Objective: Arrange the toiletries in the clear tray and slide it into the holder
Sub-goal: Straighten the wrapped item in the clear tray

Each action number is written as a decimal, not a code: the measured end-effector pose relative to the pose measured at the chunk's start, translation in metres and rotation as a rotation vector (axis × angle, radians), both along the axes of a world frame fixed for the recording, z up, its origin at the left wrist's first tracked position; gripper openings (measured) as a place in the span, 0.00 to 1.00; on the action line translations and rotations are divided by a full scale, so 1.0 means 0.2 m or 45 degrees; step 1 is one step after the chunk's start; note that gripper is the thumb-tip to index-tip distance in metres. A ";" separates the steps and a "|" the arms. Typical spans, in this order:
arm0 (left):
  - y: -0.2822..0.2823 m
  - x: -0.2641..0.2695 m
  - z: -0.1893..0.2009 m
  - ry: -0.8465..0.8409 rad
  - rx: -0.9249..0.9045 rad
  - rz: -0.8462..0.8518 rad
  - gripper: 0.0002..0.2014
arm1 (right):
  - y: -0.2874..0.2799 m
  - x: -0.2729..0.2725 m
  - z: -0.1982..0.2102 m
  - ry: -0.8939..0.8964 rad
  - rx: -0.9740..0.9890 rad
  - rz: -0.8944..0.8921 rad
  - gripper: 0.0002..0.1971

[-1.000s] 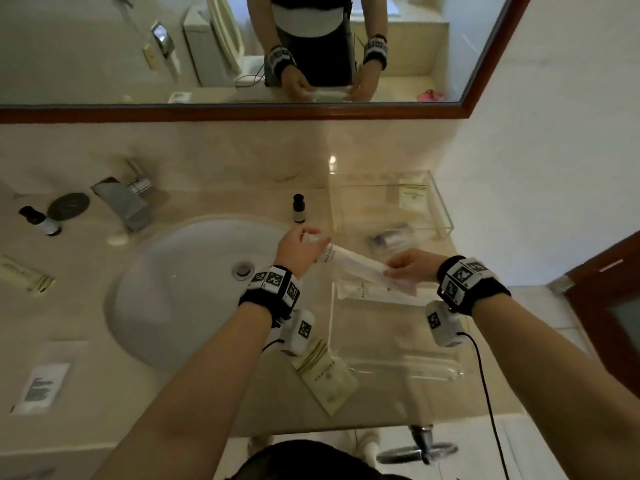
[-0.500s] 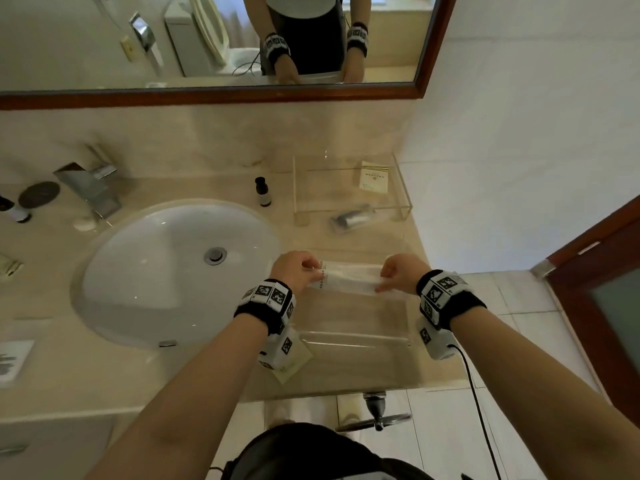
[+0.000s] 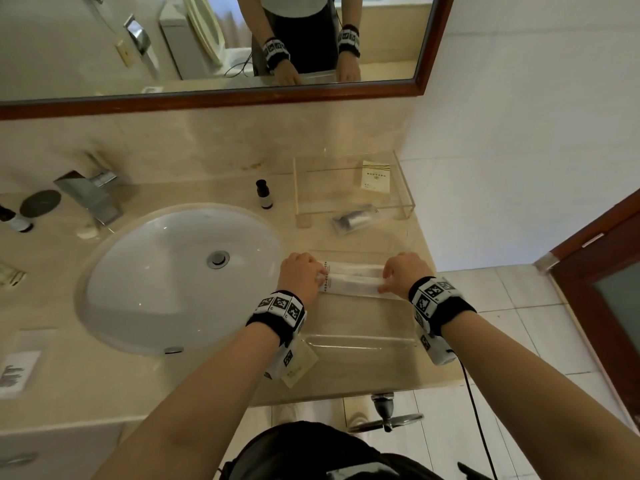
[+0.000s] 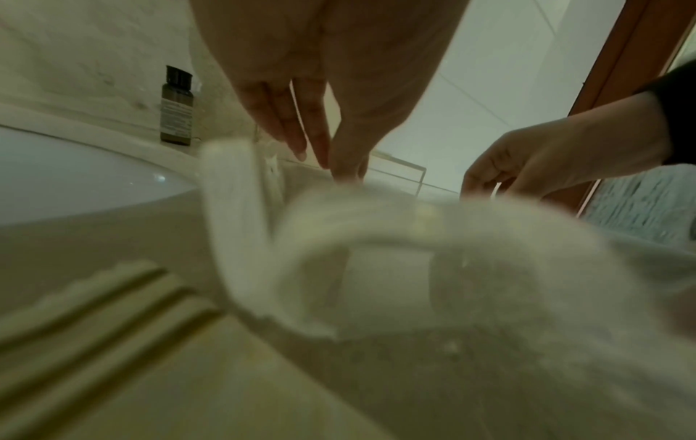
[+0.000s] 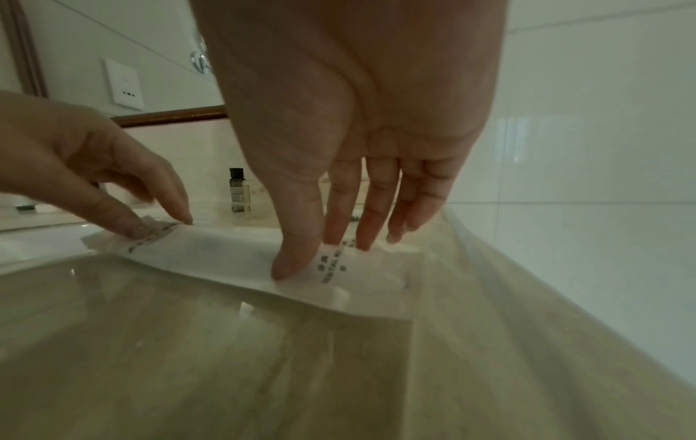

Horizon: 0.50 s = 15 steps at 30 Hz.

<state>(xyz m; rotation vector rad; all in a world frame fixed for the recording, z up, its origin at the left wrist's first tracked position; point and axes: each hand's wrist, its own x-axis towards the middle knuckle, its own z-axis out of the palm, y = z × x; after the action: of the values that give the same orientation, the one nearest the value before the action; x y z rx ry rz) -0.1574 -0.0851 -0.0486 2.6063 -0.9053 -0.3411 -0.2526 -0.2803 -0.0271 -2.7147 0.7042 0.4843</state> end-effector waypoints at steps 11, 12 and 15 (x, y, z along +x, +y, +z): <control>-0.01 0.03 -0.01 0.095 0.111 -0.123 0.18 | 0.05 0.05 -0.02 0.014 0.038 -0.038 0.11; -0.01 0.02 -0.01 0.098 0.110 -0.114 0.17 | 0.05 0.05 -0.01 0.027 0.033 -0.043 0.11; -0.02 0.03 -0.01 0.134 0.094 -0.077 0.16 | 0.06 0.06 -0.01 0.049 0.020 -0.053 0.12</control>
<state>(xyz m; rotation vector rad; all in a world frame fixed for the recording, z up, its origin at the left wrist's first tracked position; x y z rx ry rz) -0.1519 -0.0885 -0.0501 2.6031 -0.9540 -0.5319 -0.2408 -0.2675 -0.0288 -2.6773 0.7623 0.5316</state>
